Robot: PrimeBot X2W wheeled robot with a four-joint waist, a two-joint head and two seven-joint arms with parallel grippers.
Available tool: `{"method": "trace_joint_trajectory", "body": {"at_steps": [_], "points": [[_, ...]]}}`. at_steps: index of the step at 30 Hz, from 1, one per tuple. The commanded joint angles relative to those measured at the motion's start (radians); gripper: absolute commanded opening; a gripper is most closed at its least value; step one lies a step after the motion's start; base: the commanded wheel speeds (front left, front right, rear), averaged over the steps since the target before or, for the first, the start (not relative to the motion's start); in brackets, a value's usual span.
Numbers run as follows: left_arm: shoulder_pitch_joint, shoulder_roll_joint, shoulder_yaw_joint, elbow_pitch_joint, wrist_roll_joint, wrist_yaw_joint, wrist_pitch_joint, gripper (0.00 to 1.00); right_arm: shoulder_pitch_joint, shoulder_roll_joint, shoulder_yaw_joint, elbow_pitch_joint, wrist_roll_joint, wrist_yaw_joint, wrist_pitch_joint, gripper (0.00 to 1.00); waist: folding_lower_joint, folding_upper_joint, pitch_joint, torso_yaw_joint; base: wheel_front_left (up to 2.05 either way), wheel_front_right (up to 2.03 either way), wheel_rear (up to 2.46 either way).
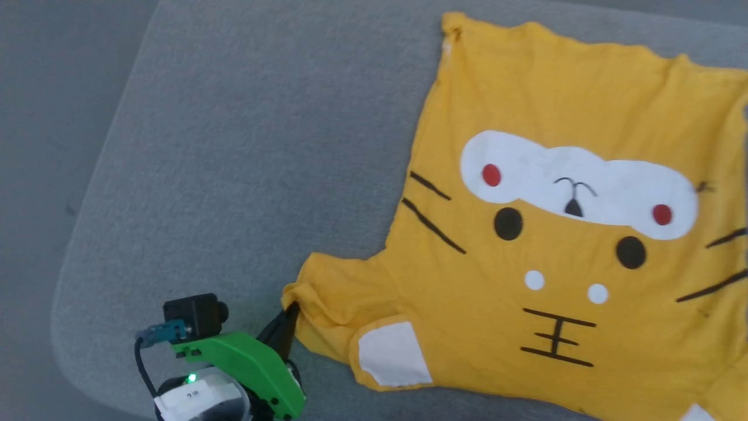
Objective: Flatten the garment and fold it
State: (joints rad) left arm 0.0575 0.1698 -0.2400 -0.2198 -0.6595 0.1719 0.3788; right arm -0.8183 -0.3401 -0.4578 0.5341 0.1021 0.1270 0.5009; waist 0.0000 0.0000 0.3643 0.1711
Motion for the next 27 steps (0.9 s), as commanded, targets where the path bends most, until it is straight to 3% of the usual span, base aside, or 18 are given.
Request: {"method": "trace_joint_trajectory", "body": {"at_steps": [1,11,13,16,17,21,27], "points": [[-0.018,-0.006,-0.007,-0.011,0.009,-0.009,-0.007,0.00,-0.028,-0.009,-0.014,0.011,-0.023,0.004,0.031,1.00,0.0000,0.0000,0.107,0.104,0.00,0.00,0.00],[-0.030,-0.034,-0.051,-0.067,0.021,-0.028,-0.043,0.00,-0.120,-0.026,-0.093,-0.026,-0.166,0.004,0.292,0.98,0.0000,0.0000,0.216,0.172,0.00,0.00,0.00],[-0.031,-0.036,-0.054,-0.068,0.022,-0.029,-0.048,0.00,-0.126,-0.039,-0.095,-0.029,-0.187,0.004,0.333,0.54,0.0000,0.0000,0.228,0.174,0.00,0.00,0.00],[-0.036,-0.038,-0.056,-0.063,0.022,-0.030,-0.053,0.00,-0.143,-0.076,-0.073,0.000,-0.206,0.004,0.354,0.23,0.0000,0.0000,0.236,0.175,0.00,0.00,0.00],[-0.038,-0.041,-0.056,-0.058,0.018,-0.031,-0.055,0.00,-0.146,-0.088,-0.058,0.012,-0.212,0.004,0.354,0.02,0.0000,0.0000,0.235,0.172,0.00,0.00,0.00],[-0.034,-0.040,-0.050,-0.037,0.011,-0.027,-0.056,0.00,-0.095,-0.074,-0.011,-0.055,-0.202,0.004,0.303,0.00,0.0000,0.0000,0.200,0.144,0.00,0.00,0.00],[-0.027,-0.023,-0.036,-0.017,0.012,-0.019,-0.053,0.00,0.021,-0.101,0.019,-0.087,-0.094,0.004,0.064,0.00,0.0000,0.0000,0.115,0.097,0.00,0.00,0.00]]}}
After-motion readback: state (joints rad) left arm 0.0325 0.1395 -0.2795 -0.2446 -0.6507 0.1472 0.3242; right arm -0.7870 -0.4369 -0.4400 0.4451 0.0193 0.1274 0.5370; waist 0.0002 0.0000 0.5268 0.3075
